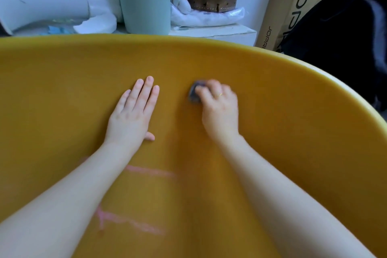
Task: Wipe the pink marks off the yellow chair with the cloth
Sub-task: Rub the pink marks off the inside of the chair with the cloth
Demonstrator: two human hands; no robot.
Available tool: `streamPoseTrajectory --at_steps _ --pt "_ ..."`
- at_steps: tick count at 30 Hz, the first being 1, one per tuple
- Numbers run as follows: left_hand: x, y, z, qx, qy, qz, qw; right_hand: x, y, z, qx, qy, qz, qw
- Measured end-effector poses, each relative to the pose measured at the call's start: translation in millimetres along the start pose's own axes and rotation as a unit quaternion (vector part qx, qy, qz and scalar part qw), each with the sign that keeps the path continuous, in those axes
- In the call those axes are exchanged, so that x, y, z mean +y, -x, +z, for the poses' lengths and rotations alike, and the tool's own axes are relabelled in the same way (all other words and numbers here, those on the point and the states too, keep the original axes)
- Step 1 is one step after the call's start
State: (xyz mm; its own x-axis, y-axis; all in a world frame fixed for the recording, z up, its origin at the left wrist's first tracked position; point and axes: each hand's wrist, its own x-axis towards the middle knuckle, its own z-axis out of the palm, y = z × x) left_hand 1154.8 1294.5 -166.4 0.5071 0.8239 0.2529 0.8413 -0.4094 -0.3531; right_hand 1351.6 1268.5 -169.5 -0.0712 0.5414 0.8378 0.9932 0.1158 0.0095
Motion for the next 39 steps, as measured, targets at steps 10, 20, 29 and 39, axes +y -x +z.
streamPoseTrajectory --at_steps 10,20,29,39 --pt "22.2 14.2 -14.3 0.015 0.046 0.005 0.999 -13.3 60.9 -27.2 -0.207 0.029 -0.132 0.969" --pt "38.7 19.6 4.2 -0.078 0.062 -0.001 0.995 9.6 63.2 -15.9 -0.108 -0.003 -0.044 0.993" --pt "48.2 38.1 -13.9 -0.120 0.107 0.015 0.987 -43.2 144.8 -58.3 -0.306 -0.051 -0.105 0.945" --pt "57.8 80.8 21.0 -0.202 0.061 0.050 0.976 -1.6 95.0 -38.2 -0.124 0.020 0.044 0.991"
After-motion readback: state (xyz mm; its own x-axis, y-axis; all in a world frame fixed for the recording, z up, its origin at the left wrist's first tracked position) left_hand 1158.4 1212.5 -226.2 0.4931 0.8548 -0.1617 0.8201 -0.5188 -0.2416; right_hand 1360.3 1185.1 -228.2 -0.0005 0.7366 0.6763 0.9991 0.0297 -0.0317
